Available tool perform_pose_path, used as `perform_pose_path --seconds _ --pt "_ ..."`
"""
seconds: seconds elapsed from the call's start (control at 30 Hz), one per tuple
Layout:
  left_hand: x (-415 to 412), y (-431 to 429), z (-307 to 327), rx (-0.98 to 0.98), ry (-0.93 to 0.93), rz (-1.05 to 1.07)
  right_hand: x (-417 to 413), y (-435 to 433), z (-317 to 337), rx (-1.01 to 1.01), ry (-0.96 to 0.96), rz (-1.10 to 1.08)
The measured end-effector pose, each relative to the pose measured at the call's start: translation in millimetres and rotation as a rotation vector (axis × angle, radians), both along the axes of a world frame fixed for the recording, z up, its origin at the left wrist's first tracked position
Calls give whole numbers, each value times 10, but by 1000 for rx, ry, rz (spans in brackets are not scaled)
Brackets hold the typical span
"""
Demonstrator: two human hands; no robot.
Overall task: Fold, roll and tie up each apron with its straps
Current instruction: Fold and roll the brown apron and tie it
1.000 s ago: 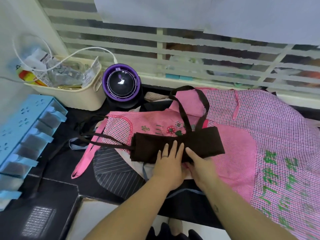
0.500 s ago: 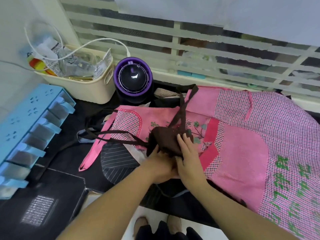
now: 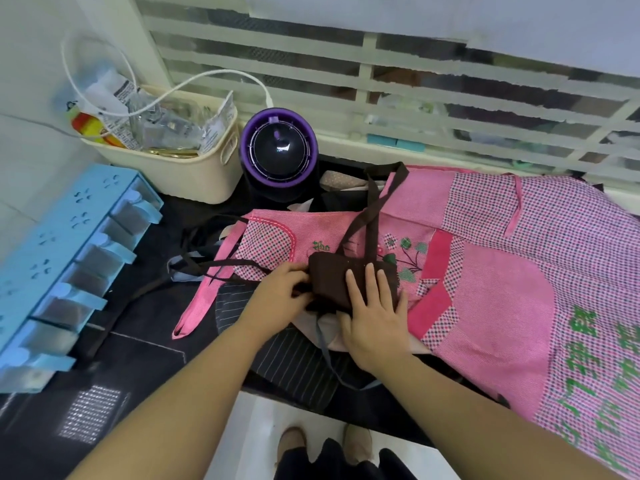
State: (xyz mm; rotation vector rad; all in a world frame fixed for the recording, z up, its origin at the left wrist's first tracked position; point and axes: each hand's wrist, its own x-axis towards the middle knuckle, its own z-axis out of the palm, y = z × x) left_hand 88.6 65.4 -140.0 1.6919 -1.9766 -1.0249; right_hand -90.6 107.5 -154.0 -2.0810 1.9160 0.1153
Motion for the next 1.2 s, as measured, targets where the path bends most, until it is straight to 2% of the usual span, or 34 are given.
perform_pose_path --seconds 0.1,0.17,0.23,0.3,0.33,0.4,0.5,0.53,0.6,0.67,0.73,0.8,0.9,0.97,1.07,1.2 --pt "-11 -150 140 142 52 193 -7 -24 35 45 -16 2" --pt "-83 -270 227 300 100 236 -11 -21 52 77 -30 15" --pt "-183 -321 232 367 -71 133 -22 -28 61 104 -43 26" --pt "-264 -302 187 341 -274 80 -74 -39 85 120 -83 63" --pt "-289 -296 149 322 -291 95 -127 -38 91 116 -123 88" --pt "-326 -263 111 290 -245 157 -240 -20 111 87 -282 97" --pt "-416 -158 229 146 -336 176 -352 -29 178 -2 -630 -112" --pt "-437 -127 292 107 -303 196 -385 -55 225 -11 -709 -193" --pt "-454 -82 403 99 -58 281 -482 -114 345 47 -929 -351" --pt "-456 -45 539 118 215 363 -560 -173 506 150 -1249 -514" --pt "-490 -13 666 97 364 443 -612 -226 660 208 -1589 -682" --pt "-585 14 802 72 499 543 -589 -262 857 228 -1818 -748" --pt "-836 92 1054 134 812 597 -414 -247 1217 257 -1961 -649" --pt "-1011 141 1238 149 901 534 -346 -241 1431 202 -1977 -656" --pt "-1073 142 1549 94 820 303 -455 -277 1740 69 -1911 -705" --pt "-939 104 1896 -10 423 4 -785 -368 2138 7 -1917 -686"
